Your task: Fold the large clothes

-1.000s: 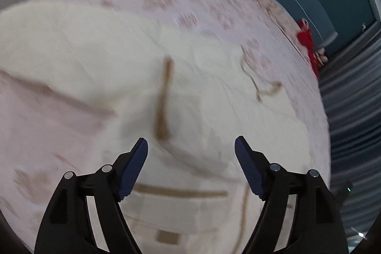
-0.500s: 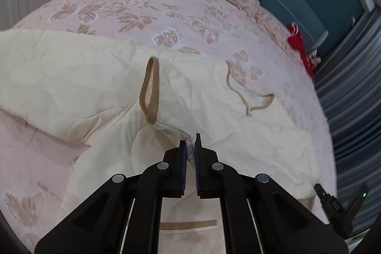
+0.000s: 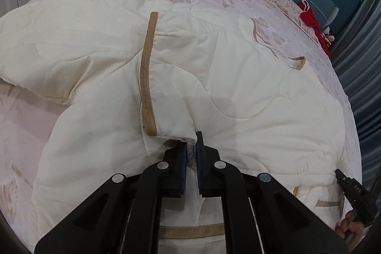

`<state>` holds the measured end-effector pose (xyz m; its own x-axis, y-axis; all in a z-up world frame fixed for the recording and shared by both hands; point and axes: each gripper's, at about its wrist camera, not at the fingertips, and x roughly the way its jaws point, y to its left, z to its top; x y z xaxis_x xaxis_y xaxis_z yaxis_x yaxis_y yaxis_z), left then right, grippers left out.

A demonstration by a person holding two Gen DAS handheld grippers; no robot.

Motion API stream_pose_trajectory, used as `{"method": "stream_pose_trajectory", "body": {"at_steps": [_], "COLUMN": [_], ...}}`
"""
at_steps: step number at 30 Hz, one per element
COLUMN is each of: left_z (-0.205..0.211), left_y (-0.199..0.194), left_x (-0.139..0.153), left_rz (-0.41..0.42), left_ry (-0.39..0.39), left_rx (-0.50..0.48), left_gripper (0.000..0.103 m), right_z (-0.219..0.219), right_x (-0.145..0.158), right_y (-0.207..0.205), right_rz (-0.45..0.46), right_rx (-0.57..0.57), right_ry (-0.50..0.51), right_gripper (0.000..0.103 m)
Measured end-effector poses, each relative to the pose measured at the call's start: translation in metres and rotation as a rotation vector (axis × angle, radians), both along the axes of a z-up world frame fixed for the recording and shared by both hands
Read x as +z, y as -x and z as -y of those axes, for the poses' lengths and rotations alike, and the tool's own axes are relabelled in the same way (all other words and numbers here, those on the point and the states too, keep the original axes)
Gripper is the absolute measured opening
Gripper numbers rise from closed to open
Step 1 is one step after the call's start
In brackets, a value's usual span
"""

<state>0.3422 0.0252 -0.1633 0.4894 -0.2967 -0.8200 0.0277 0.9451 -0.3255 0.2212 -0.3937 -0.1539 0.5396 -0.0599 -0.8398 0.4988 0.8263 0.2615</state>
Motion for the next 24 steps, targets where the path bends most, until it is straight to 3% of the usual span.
{"method": "stream_pose_trajectory", "body": {"at_steps": [2, 4, 7, 10, 12, 14, 19, 24], "left_z": [-0.007, -0.014, -0.018, 0.015, 0.043, 0.072, 0.094, 0.093], "left_y": [0.005, 0.017, 0.031, 0.027, 0.023, 0.017, 0.013, 0.021], "left_x": [0.013, 0.034, 0.076, 0.098, 0.095, 0.077, 0.027, 0.005], "left_rz": [-0.001, 0.031, 0.121, 0.164, 0.170, 0.136, 0.044, 0.066], "left_ry": [-0.007, -0.061, -0.098, -0.047, -0.076, -0.119, -0.141, -0.164], "left_rx": [0.010, 0.042, 0.096, 0.023, -0.048, -0.108, -0.114, -0.118], "left_gripper": [0.019, 0.032, 0.032, 0.032, 0.032, 0.032, 0.032, 0.032], "right_z": [-0.003, -0.009, -0.044, -0.100, -0.133, -0.141, -0.145, -0.149], "right_x": [0.019, 0.041, 0.067, 0.070, 0.059, 0.043, 0.005, -0.010], "right_y": [0.016, 0.031, 0.023, -0.008, -0.028, -0.037, -0.046, -0.048], "right_rz": [0.002, 0.031, 0.078, 0.082, 0.062, 0.031, -0.043, -0.038], "right_rx": [-0.020, -0.032, 0.076, 0.248, 0.321, 0.332, 0.311, 0.311], "right_ry": [0.047, 0.099, 0.126, 0.184, 0.233, 0.215, 0.196, 0.218], "right_gripper": [0.023, 0.028, 0.027, 0.024, 0.023, 0.020, 0.017, 0.016]}}
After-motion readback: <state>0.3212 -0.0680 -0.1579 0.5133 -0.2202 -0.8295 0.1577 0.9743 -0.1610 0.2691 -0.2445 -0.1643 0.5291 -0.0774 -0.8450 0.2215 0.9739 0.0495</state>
